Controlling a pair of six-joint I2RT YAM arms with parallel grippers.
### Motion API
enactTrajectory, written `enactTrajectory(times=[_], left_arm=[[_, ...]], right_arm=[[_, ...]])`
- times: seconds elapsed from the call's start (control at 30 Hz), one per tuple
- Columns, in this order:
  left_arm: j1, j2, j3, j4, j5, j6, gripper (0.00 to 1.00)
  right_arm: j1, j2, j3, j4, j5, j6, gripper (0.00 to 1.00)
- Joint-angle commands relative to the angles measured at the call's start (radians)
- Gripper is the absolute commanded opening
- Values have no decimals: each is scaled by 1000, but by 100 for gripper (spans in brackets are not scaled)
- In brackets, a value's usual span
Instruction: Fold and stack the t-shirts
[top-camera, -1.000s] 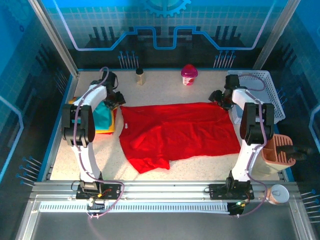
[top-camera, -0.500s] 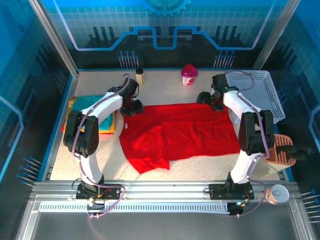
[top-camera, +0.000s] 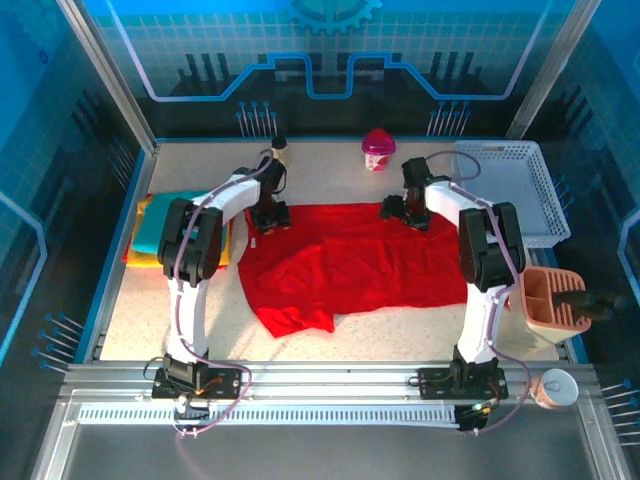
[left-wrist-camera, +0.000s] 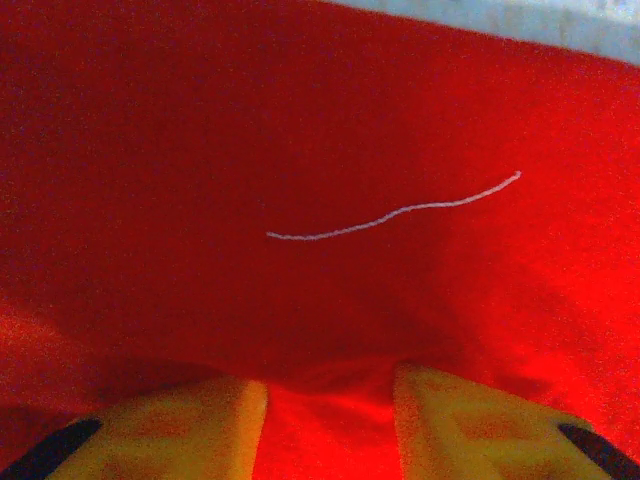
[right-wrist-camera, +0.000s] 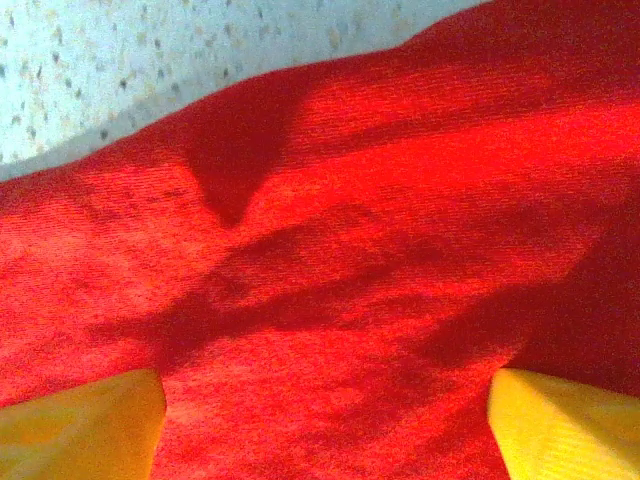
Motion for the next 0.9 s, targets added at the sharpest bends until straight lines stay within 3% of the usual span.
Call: enactTrajectory(times=[0.0,0.23,0.43,0.63,0.87], left_arm=[[47,65,57,-59,-40,58,39],[63,60,151,-82,-50,125,39],[36,-146,55,-35,-17,143,40],[-78,-367,-171,22,-38,157,40],[-278,-530,-427,69,-122,87,38]], right_arm=[[14,65,57,-48,-7,16,85],[14,49,85,-41,-17,2,85],[25,-112,-9,22,-42,-67,86],[44,-274,-160,55,-89,-70,85],[64,-409,-349,111,-111,-22,84]])
